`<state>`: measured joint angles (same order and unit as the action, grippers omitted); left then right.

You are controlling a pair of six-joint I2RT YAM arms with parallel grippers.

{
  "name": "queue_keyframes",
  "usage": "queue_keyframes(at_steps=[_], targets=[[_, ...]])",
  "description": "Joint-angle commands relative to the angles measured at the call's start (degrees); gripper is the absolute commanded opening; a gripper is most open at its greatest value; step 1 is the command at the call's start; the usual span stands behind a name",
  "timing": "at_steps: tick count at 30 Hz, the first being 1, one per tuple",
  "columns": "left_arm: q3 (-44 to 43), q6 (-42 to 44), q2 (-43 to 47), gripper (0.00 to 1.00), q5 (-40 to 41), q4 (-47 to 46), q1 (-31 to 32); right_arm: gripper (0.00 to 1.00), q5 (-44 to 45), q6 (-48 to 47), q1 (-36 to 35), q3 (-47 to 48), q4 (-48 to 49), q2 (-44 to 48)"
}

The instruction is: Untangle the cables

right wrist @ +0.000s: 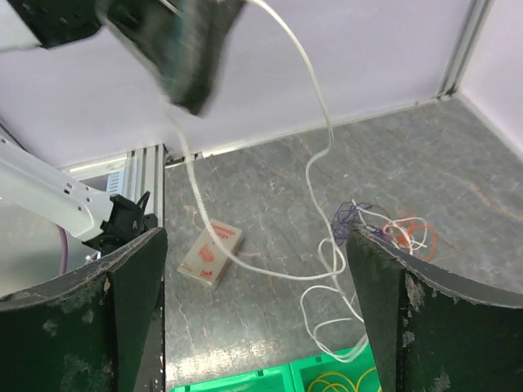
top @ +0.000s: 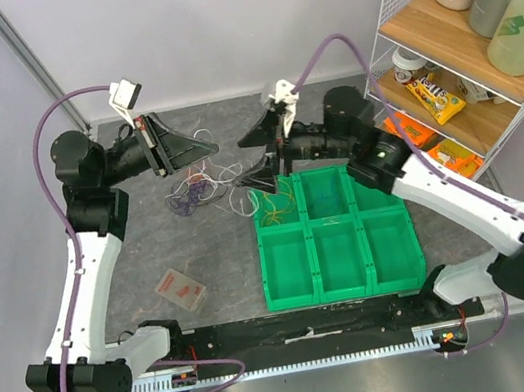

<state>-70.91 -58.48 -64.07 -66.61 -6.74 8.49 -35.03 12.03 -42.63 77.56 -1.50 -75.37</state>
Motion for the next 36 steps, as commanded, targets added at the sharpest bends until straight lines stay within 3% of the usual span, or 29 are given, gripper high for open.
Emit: queue_keyframes(at_steps=[1,8,15,20,25,36], targets=[[0.95,-9.1,1.06,0.02,-4.58,-12.41,0.3,0.98,-4.35,-0.34,-0.08,0.32,6.93,-3.99],[2.09,-11.12,1.58,0.02,-4.76,-14.78,2.14,0.98,-5.05,1.41,-0.26,-2.49,14.75,-7.24],[2.1,-14.12,1.85,0.02,-5.11,-18.22,2.93,0.98,0.39,3.79,-0.7,-2.94,18.37,-9.53],[2.01,-15.79,2.02,0.02,-5.11,-20.24,3.29,0.89,-3.54,8.44,-1.75,-5.48,25.74,-9.97],[2.62,-17.72,1.93,0.02,-4.94,-22.43,3.46,0.88,-4.61,10.46,-2.63,-7.68,30.31,-9.62],[3.15,-19.13,1.67,0.02,-4.32,-23.93,4.16,0.8,3.64,10.12,-4.56,-6.63,32.08,-9.7]])
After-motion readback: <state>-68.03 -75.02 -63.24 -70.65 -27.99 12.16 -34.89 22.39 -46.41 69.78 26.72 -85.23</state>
